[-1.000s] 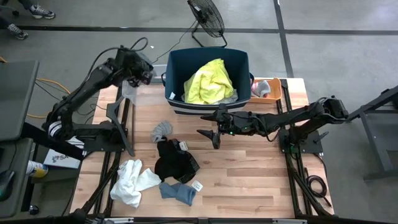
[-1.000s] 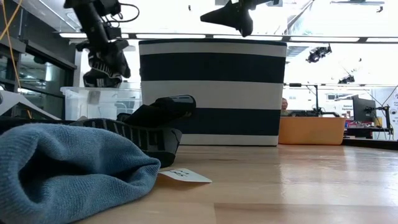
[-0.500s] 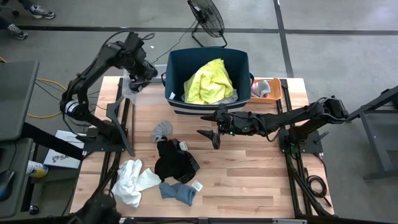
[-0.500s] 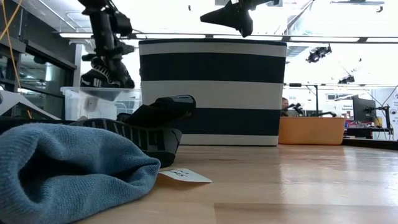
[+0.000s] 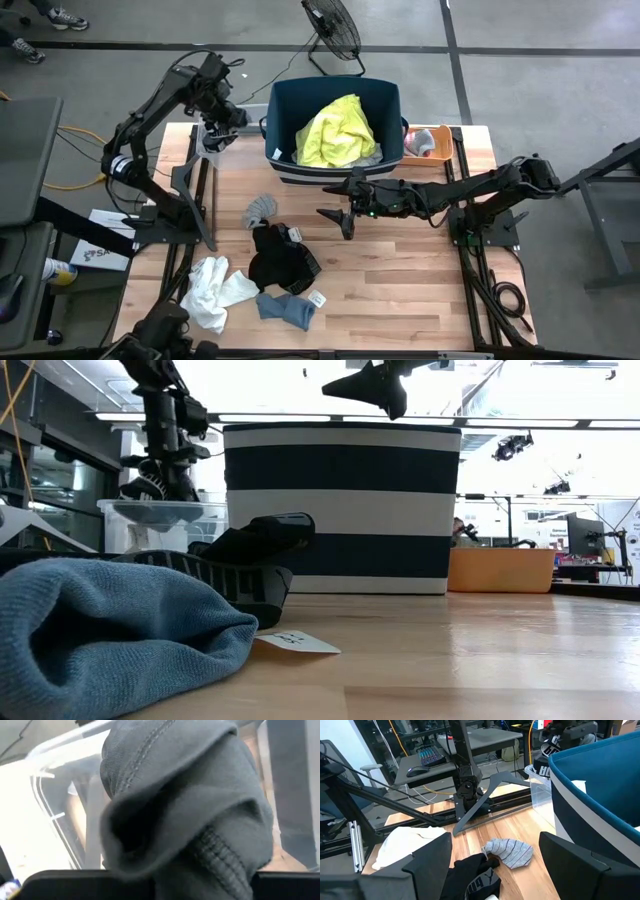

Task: Pick & Place Cloths
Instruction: Put the gray boxer shorts into the transparent container

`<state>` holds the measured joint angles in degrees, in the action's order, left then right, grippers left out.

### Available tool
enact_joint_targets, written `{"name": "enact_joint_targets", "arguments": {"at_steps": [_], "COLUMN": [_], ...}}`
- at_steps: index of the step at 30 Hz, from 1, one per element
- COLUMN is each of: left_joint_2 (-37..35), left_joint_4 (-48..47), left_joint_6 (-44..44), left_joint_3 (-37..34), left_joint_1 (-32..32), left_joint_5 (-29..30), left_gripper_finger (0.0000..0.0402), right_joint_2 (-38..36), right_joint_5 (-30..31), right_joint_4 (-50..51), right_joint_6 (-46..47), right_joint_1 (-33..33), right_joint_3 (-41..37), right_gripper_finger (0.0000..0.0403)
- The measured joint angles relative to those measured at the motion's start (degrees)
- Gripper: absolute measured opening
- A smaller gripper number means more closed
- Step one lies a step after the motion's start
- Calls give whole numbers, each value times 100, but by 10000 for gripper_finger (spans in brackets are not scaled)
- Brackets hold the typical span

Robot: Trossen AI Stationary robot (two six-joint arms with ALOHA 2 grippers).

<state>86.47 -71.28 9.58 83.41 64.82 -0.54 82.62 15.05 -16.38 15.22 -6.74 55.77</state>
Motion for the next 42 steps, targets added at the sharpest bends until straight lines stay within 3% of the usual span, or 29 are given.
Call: {"name": "enact_joint_targets", "arguments": {"at_steps": [14,27,37,42], "left_joint_2": [163,418,466,466], "left_joint_4": [566,741,510,526], "left_joint_6": [230,377,-800,-1096], "left_joint_3": [-159,-165,-165,-165], "left_joint_1": [-6,-619,-599,-599], "left_joint_5": [155,563,565,632], "left_gripper_finger": [52,52,59,103], "right_joint_2": [1,0,1,1], "right_joint_5": [0,-16,-17,-17], "right_joint_4": [-4,-1,164,166], "right_joint_6": [22,20,20,20], "right_joint_1": [0,-18,-39,-39], "right_joint_3": [0,0,-2,-2], "right_gripper_finger": [291,291,291,291]}}
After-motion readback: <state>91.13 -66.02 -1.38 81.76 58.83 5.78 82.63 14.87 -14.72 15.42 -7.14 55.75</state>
